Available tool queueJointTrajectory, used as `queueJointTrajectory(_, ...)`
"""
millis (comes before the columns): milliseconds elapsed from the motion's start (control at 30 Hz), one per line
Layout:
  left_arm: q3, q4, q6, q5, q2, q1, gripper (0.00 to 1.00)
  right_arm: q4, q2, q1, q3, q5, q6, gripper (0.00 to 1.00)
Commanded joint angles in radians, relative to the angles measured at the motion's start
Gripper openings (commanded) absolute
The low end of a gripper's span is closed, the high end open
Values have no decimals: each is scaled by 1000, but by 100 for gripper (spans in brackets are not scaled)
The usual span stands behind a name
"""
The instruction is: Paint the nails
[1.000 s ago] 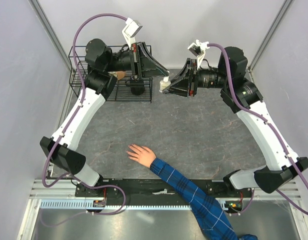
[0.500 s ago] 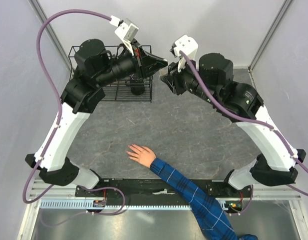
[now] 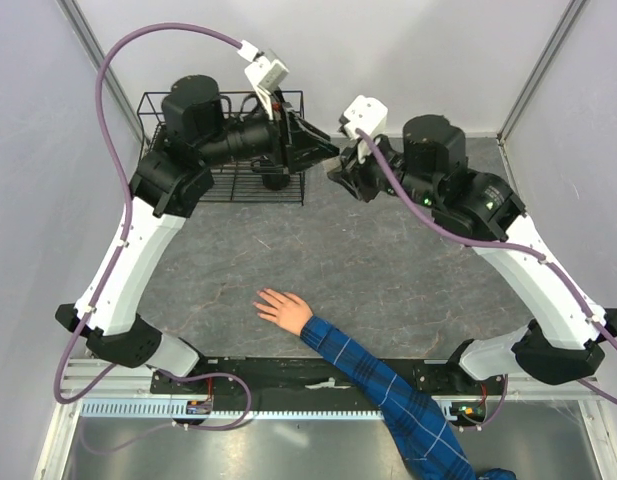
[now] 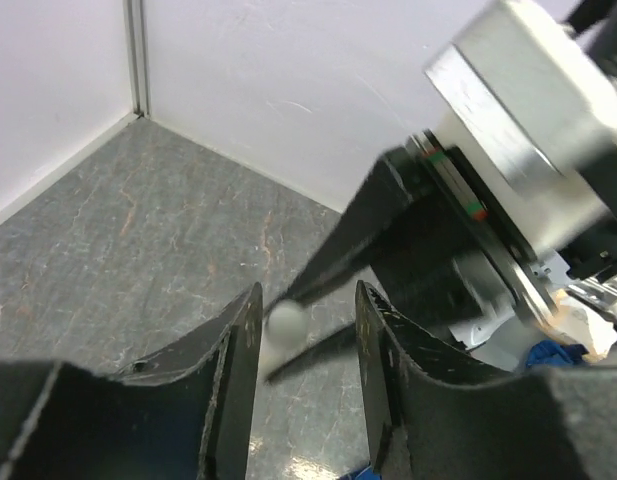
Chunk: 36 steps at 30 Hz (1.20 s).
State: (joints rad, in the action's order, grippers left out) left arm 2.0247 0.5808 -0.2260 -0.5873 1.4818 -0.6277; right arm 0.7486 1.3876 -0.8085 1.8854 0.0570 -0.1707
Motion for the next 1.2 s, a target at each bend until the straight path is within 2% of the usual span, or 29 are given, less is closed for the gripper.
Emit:
queueJointTrajectory(0,69,-58,-131,-265,-12,115,49,-43,-45,113,-19,268,42,0)
queueJointTrajectory(33,77,-58,-153,-299,-8,158,53,-40,-45,142,-20,305,48,0)
queueJointTrajectory(67,81,-58,-173,-362,-6,175,67,-38,-45,155,-20,331,53,0)
queueJointTrajectory(100,89,-58,-217,-390,-3,190,90,-35,-39,164,-17,389,57,0)
queueJointTrajectory(133,91,-58,-243,-414,0,216,99,-32,-33,178,-12,418,68,0)
queueJointTrajectory(300,114,-30,-364,-542,47,235,100,-6,25,195,23,584,115,0)
queueJointTrajectory(500,43,33,-220,-464,3,232,83,-12,59,198,14,679,161,0)
queueJointTrajectory(533,19,4,-211,-468,-15,230,77,-20,59,203,12,691,168,0)
queueJointTrajectory(600,-80,-65,-222,-476,-40,229,70,-73,54,207,-6,742,220,0)
queueJointTrajectory(633,-116,-164,-242,-492,-66,230,65,-96,53,215,-12,762,237,0)
queueJointTrajectory(667,-147,-233,-303,-508,-75,232,63,-144,51,215,-28,803,258,0)
queueJointTrajectory(700,-197,-293,-343,-522,-78,230,62,-164,47,216,-35,819,289,0)
queueJointTrajectory(733,-219,-420,-384,-545,-78,230,60,-184,45,218,-40,842,306,0)
queueJointTrajectory(800,-283,-560,-528,-566,-80,230,59,-224,39,219,-54,875,335,0)
queueJointTrajectory(867,-302,-695,-617,-575,-74,230,59,-245,33,219,-65,882,347,0)
queueJointTrajectory(1067,-308,-760,-687,-634,-57,226,50,-295,16,226,-85,885,378,0)
queueJointTrajectory(1100,-307,-760,-690,-640,-54,226,45,-301,17,227,-86,885,382,0)
queueJointTrajectory(1133,-307,-760,-693,-644,-54,224,33,-313,18,227,-86,885,388,0)
queueJointTrajectory(1167,-307,-760,-696,-648,-54,221,32,-318,19,227,-88,886,390,0)
